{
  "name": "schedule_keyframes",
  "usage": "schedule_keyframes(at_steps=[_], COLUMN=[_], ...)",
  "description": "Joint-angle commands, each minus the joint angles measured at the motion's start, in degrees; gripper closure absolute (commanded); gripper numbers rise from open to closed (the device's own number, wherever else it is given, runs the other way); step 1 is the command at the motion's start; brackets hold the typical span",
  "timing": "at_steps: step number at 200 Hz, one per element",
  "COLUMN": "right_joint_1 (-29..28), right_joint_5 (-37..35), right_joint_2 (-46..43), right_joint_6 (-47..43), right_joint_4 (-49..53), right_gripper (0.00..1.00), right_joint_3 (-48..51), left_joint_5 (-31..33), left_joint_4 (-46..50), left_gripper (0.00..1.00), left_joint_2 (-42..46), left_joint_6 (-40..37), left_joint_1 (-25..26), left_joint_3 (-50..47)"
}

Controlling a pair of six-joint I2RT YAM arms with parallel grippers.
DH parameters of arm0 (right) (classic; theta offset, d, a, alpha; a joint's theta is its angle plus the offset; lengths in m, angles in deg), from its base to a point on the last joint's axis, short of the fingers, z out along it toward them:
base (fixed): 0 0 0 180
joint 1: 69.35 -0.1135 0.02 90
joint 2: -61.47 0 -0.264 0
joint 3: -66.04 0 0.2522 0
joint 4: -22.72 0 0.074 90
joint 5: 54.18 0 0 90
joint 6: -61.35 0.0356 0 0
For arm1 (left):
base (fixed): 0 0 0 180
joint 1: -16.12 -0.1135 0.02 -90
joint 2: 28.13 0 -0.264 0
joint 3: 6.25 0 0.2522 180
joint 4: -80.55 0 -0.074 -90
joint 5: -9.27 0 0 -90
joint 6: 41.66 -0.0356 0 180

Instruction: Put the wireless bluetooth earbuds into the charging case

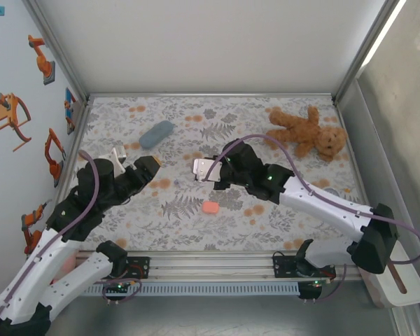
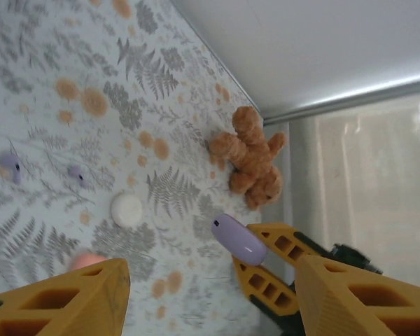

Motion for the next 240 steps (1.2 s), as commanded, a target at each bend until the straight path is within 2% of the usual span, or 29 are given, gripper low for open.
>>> schedule_keyframes(at_steps=[1,42,71,95,125,155,240], right_joint_1=[1.37,5.98,7.72,7.70,7.64,7.40,5.63], right_joint_5=[0.19,7.57,12.42,15.49,20.10,22.96,28.06], right_joint_2=[-2.72,-3.79,-2.44,-0.38,2.74,5.36,6.91], right_joint_6=[5.65,5.31,2.64,0.99,-0.06,-1.47,-0.58], right_joint_4=[12.78,23.42,29.04,33.17,36.96,40.21,39.03], right_gripper=[0.82,0.82,0.82,0.82,0.83,0.82,0.83], right_joint_3=[-3.35,-8.14,-12.18,-15.44,-19.07,-22.64,-23.58], left_joint_5=[-2.17,-17.05,-27.07,-29.36,-29.35,-29.37,-29.10], left_joint_4=[0.73,-12.58,-26.23,-23.23,-17.43,-16.85,-22.69], left_gripper=[0.37,0.29,0.24,0.24,0.29,0.37,0.42], left_joint_2=[-2.48,-3.61,-3.20,-6.45,-10.65,-12.28,-14.57], left_joint_6=[-30.31,-64.43,-78.02,-85.60,-91.04,-93.41,-90.94], left_joint_1=[-0.23,0.75,2.34,4.85,7.35,7.75,8.26], left_joint_3=[1.68,-5.15,-12.86,-11.43,-8.32,-7.34,-7.20])
